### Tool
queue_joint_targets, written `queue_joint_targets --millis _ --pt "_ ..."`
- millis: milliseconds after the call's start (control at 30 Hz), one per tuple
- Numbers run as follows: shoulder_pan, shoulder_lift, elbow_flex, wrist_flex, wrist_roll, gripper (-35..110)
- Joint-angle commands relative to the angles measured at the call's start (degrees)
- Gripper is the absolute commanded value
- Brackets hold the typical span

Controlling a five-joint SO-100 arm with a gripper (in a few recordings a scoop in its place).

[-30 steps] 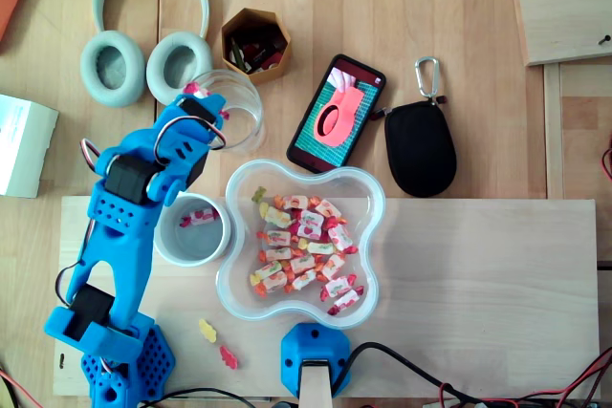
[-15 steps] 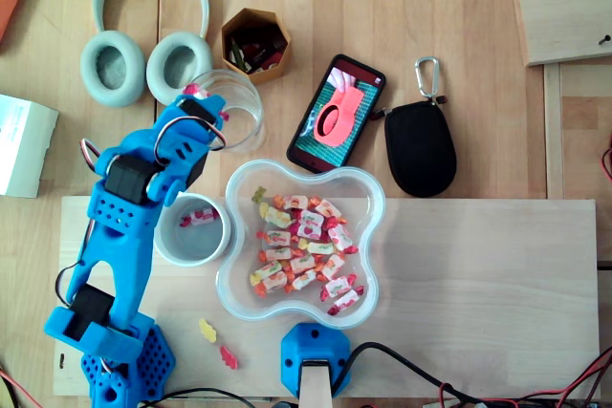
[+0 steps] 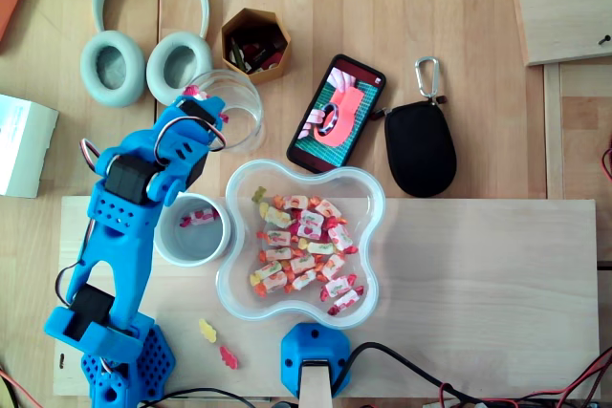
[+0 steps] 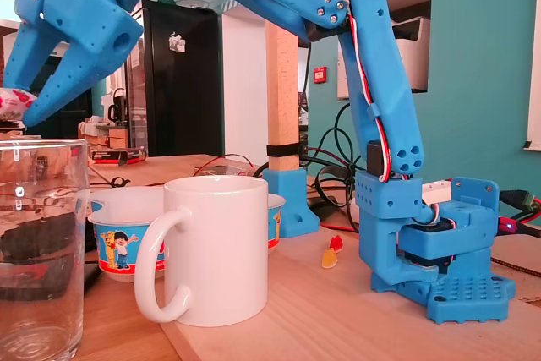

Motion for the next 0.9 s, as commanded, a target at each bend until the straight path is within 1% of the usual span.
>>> queue_joint_targets --millis 0,133,333,467,733,867 --pt "0.88 1.41 -0.79 0.35 -0.09 -3" --pt "0.88 2.37 -0.79 1.41 -0.09 -3" --pt "1.41 3.25 -2.11 10.02 -0.09 -3" --pt "1.05 10.02 -2.02 14.59 -0.18 -3" --pt "1.32 21.09 -0.62 16.08 -0.26 -3" --pt "1.32 24.35 2.72 16.26 -3.87 -3"
